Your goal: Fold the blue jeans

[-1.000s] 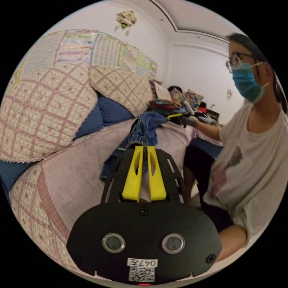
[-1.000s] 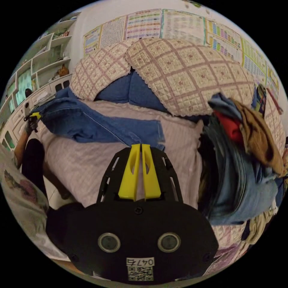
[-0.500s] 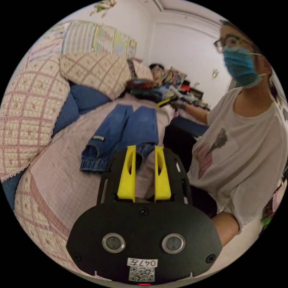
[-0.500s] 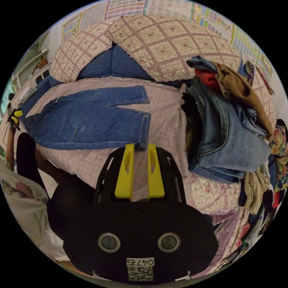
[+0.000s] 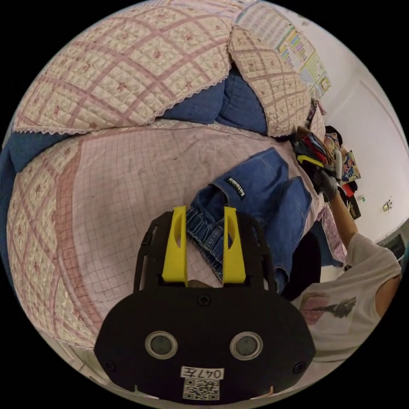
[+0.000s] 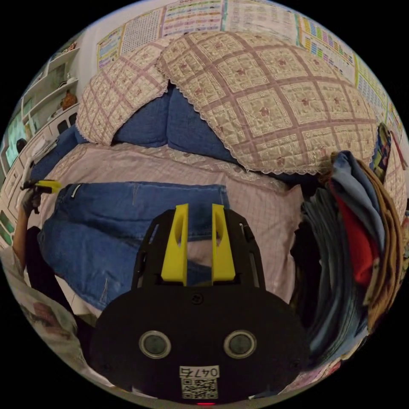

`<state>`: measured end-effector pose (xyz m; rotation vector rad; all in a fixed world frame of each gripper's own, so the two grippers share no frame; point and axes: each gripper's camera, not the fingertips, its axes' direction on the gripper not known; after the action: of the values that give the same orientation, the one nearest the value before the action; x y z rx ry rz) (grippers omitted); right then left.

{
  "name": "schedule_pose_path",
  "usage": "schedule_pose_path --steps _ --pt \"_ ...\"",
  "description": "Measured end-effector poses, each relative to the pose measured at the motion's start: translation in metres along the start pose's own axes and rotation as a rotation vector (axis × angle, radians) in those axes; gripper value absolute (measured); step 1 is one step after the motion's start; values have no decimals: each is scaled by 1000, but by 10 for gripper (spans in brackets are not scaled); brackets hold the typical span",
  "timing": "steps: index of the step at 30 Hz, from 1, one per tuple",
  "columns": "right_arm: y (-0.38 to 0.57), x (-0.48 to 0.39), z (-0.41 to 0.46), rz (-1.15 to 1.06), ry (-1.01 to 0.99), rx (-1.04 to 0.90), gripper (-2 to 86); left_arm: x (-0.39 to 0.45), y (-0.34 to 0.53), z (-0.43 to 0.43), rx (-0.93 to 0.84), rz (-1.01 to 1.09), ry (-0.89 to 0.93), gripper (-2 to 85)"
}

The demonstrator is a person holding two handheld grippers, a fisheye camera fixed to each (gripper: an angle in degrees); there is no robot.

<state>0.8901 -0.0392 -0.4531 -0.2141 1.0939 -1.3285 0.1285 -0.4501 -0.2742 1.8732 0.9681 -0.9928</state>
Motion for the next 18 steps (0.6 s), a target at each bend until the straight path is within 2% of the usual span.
schedule_pose_path --steps 5,9,11,13,18 --pt "-26 45 65 95 -12 -100 59 -14 2 0 9 -4 -19 67" --pt "-34 67 84 122 -41 -104 71 -16 5 -8 42 52 50 17" --pt "-36 74 91 121 -100 -120 74 -18 4 -10 28 24 -6 30" --pt "-36 71 90 83 -133 -138 60 -19 1 -11 -2 8 -84 79" --pt "-32 49 58 -69 -87 -96 20 -22 0 -21 -10 -22 -90 129"
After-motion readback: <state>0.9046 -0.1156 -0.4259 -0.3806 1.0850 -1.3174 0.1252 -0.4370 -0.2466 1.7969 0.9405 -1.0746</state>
